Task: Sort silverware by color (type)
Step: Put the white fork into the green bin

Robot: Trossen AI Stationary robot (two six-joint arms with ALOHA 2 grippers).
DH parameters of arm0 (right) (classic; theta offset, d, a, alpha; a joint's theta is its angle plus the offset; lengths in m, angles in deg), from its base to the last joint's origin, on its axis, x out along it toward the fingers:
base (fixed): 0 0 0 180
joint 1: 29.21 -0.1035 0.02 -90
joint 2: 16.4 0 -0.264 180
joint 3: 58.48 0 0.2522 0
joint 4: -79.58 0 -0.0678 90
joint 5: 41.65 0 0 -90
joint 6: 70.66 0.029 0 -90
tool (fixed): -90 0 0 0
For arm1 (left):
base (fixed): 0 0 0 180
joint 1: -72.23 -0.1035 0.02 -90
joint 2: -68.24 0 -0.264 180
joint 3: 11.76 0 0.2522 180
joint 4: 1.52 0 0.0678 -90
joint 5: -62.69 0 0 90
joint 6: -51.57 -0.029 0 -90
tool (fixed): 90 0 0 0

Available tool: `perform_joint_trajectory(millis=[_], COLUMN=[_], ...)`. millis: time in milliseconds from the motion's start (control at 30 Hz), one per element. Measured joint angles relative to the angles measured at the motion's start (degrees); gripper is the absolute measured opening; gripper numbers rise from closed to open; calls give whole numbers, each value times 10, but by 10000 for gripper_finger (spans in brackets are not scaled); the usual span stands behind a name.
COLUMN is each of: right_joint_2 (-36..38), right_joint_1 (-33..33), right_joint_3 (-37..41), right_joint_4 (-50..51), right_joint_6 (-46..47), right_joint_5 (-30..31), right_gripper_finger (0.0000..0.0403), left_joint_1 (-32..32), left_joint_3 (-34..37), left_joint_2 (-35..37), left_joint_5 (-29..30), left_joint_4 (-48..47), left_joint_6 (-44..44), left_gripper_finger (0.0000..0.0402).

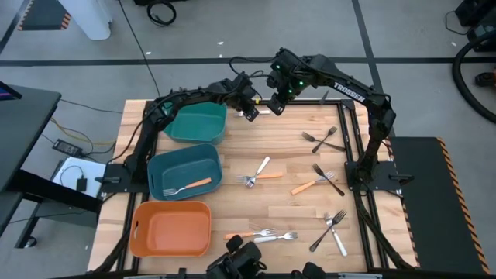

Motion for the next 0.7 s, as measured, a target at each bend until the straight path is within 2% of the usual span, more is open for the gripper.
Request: perform_joint_trajectory(millis=[267, 433, 700], right_joint_2=[0, 0, 0], right_joint_1=[-1, -1, -1], right_joint_3=[0, 0, 0], right_joint_4=[-10, -40, -44], right_joint_6=[-20, -22, -22], right_joint_5=[3, 7, 5], right_gripper_finger=[107, 107, 107], left_joint_1=[-4, -13, -54], left_joint_3=[1, 0, 0], left_joint_2=[5, 9, 8], left_joint_5=[-114, -77, -73], left_joint_4=[-68, -78, -97], left_joint_6=[26, 8, 38], left_gripper_finger=[132, 132, 132])
